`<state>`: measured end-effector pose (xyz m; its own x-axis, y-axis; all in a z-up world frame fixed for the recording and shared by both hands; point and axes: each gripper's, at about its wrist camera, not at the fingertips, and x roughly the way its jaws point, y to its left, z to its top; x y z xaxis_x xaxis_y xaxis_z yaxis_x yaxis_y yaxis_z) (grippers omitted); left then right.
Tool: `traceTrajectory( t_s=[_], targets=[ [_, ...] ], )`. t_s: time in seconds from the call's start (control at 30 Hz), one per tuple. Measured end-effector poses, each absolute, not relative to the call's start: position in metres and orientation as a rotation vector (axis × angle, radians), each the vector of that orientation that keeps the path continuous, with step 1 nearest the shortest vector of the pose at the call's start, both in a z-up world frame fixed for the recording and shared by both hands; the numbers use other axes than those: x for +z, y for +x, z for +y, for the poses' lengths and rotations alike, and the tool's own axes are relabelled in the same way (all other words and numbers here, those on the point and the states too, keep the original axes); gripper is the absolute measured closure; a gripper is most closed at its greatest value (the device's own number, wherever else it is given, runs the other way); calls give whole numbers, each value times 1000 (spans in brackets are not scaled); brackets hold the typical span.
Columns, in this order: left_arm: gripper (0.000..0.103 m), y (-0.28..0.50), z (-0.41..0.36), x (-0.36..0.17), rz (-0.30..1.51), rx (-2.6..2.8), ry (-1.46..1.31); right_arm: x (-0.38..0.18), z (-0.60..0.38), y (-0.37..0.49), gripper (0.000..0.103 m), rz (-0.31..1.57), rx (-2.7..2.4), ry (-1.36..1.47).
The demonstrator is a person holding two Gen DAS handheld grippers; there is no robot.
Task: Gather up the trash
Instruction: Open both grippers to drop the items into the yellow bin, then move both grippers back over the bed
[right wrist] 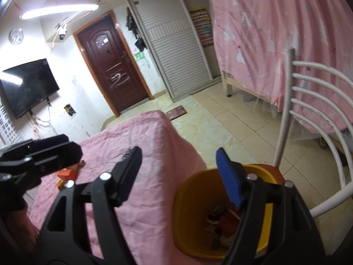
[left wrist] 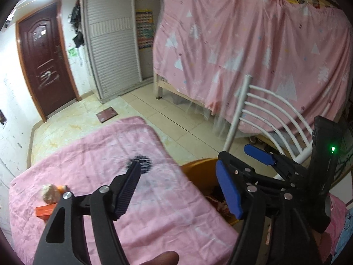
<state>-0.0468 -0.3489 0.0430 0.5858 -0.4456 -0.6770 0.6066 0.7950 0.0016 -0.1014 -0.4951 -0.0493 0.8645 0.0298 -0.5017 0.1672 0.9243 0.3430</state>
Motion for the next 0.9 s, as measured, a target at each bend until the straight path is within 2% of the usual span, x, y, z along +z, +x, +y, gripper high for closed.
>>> traceTrajectory(
  t_s=[0.33, 0.9],
  targets=[
    [33, -18, -271, 53, 691, -496, 168, -33, -429, -59, 26, 554, 24, 298],
    [31, 24, -133, 47, 712, -304, 22, -24, -318, -12, 25, 611, 167, 177]
  ],
)
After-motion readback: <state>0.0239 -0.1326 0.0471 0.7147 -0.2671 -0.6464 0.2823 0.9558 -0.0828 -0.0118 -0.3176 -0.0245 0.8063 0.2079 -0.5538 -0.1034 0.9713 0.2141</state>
